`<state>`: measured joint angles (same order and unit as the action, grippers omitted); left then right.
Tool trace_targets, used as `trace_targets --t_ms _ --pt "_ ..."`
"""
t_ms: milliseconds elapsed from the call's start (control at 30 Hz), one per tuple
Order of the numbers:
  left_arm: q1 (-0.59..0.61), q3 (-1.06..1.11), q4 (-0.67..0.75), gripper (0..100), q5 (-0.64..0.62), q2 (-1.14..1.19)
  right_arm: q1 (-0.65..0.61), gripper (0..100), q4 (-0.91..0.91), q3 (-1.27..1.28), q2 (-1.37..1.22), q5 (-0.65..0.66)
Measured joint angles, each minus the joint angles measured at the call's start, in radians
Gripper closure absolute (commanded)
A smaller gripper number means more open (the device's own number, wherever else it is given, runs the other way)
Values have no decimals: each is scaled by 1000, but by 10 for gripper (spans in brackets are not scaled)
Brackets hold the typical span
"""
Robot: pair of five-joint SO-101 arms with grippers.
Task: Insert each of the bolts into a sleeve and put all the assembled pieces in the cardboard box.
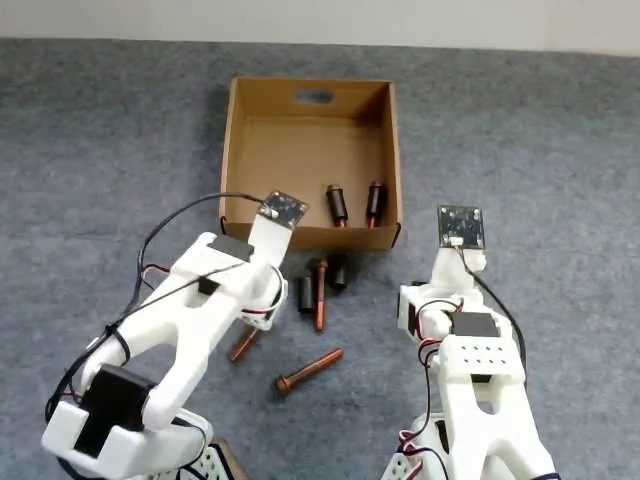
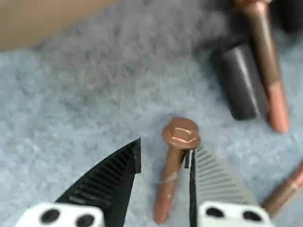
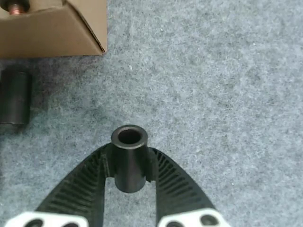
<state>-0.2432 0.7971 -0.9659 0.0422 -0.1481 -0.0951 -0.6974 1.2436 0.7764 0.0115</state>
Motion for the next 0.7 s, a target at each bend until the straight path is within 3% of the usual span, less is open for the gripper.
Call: trace_targets --t_ms 433,633,700 --pt "-38 2 75 833 0 26 0 991 0 0 0 0" --pt "-40 -60 41 998 -2 101 0 991 0 0 0 0" --pt "-46 -77 28 984 -3 118 0 991 0 0 0 0"
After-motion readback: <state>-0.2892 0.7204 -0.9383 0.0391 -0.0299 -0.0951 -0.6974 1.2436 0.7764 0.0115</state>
